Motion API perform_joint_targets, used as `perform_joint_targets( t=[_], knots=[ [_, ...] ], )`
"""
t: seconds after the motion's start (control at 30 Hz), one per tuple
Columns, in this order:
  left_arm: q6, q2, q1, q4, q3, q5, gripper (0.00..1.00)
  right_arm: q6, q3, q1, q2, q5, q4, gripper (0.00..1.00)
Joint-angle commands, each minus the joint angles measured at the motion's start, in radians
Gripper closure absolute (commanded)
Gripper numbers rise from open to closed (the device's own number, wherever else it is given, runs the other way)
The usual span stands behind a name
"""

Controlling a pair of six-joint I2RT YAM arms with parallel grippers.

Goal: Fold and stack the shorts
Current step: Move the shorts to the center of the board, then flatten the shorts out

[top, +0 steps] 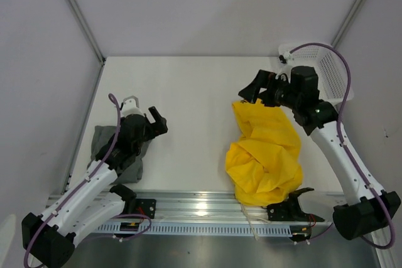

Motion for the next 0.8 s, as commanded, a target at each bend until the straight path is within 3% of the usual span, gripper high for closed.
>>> perform_joint_targets(
  t=[0.0,0.07,0.27,0.43,0.7,0.73,0.77],
  knots=[
    [0.022,-0.002,-0.005,0.045,-0.015,0.011,0.01,-0.152,0.009,0.173,-0.002,0.314,-0.243,0.02],
    [0.029,-0.003,-0.005,0.045,-0.021,0.012,0.01,-0.140,-0.016,0.250,-0.005,0.423,-0.297,0.02],
    [0.028,-0.017,-0.005,0.067,-0.081,0.028,0.01,0.022,-0.106,0.638,0.014,0.724,-0.380,0.03],
    [0.022,-0.075,-0.007,0.113,-0.156,0.047,0.01,0.171,-0.187,0.882,0.026,0.827,-0.397,0.03],
    [0.052,-0.132,-0.005,0.130,-0.222,0.038,0.01,0.276,-0.250,0.991,0.233,0.884,-0.383,0.06],
    [0.056,-0.137,-0.005,0.136,-0.225,0.037,0.01,0.279,-0.243,0.993,0.295,0.904,-0.391,0.11],
    [0.060,-0.138,-0.005,0.134,-0.225,0.031,0.01,0.289,-0.223,0.993,0.325,0.922,-0.406,0.28]
  ],
)
